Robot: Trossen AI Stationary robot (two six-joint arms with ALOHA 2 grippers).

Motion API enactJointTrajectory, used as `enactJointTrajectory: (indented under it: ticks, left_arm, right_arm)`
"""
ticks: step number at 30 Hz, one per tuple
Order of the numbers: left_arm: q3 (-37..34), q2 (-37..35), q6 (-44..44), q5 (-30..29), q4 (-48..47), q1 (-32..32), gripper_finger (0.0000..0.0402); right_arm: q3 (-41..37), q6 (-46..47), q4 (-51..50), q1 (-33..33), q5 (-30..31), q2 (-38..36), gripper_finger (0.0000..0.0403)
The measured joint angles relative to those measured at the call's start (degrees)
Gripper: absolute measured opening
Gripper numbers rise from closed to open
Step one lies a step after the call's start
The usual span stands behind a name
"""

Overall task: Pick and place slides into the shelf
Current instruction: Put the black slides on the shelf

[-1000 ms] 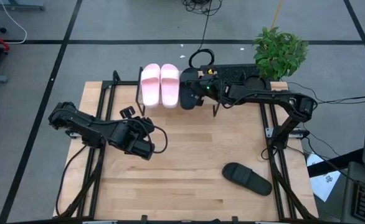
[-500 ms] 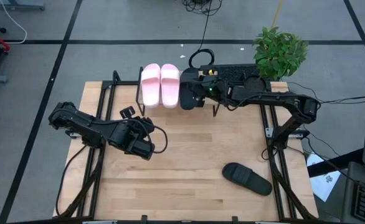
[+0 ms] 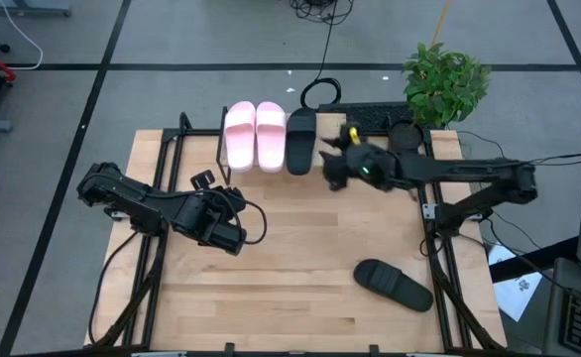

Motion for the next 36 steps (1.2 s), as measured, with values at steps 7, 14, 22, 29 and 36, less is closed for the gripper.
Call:
enactJointTrajectory:
  ticks: [7,14,22,29,36]
  left_arm:
    - [0.0,0.0,-2.4,0.7,0.2,-0.2,0.0088]
    - [0.0,0.0,-3.5,3.7,0.4,-0.2,0.0088]
    - [0.0,0.0,-7.0,6.3,0.8,-0.2,0.0088]
    - [0.0,0.0,-7.0,7.3,3.2,-0.2,0.0088]
    - [0.0,0.0,-8.0,8.8,3.4,-0.2,0.0088]
  right_arm:
    - [0.0,12.8,-22.0,16.5,-0.2,-11.7,0.0158]
    - [0.0,33.5,-40.9,36.9,-8.0,-14.5,0.0157]
    - [-3.1,48.6,-51.3,52.0,-22.0,-5.9,0.0157]
    - [-12.1,55.7,-48.9,59.0,-27.8,-0.4,0.0157]
    - [-16.7,59.5,-41.4,60.5,-25.8,-0.1,0.0157]
